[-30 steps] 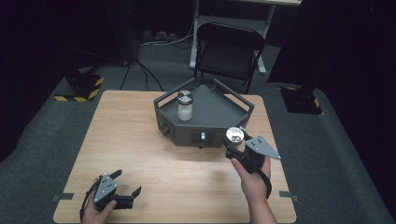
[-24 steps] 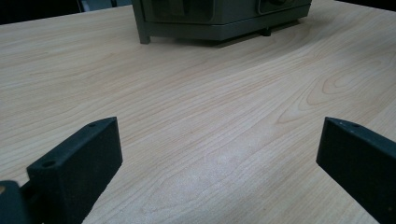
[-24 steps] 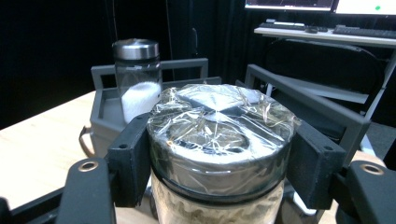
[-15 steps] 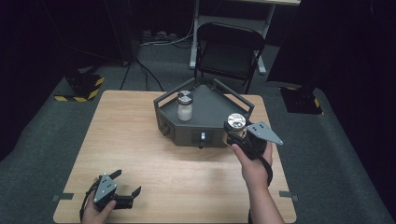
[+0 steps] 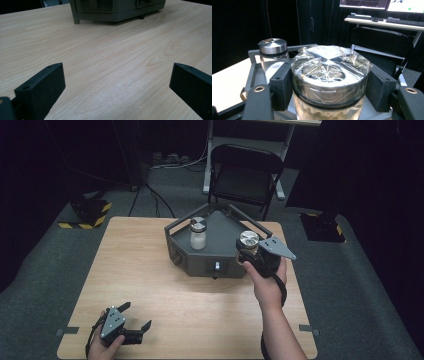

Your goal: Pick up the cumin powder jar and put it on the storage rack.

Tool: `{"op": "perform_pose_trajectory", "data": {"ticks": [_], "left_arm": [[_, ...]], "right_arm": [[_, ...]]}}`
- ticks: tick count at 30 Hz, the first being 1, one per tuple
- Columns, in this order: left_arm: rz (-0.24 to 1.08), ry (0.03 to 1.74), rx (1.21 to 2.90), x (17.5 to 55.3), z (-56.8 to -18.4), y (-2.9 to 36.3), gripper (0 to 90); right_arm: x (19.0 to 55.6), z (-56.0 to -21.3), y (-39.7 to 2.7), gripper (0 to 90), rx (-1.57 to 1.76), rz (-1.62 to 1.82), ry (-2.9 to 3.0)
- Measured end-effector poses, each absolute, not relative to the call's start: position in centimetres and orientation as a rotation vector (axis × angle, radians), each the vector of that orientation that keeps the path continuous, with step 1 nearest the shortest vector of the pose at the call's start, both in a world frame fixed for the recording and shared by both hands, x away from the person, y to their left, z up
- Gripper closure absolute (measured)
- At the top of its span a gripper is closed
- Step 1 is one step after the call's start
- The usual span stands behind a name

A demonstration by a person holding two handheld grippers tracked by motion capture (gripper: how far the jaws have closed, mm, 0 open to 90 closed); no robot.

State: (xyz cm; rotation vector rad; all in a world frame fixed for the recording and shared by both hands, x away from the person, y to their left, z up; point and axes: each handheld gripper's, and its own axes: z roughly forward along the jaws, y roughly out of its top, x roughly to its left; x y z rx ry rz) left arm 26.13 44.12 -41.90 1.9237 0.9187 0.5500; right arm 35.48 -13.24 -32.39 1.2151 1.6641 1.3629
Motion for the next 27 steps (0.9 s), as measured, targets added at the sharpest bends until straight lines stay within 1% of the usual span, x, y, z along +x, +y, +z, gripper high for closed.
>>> {"op": "perform_pose_trajectory", "data": {"ticks": [12, 27], "left_arm": [[0.536, 0.925, 1.910, 26.2, -42.0, 44.3, 0.6], [0.530, 0.922, 1.908, 26.2, -42.0, 44.6, 0.6]], "right_arm": [[38.0, -32.1, -12.3, 32.8, 1.233, 1.346, 1.664], [41.1, -33.0, -11.0, 32.8, 1.258, 1.307, 1.673]]}}
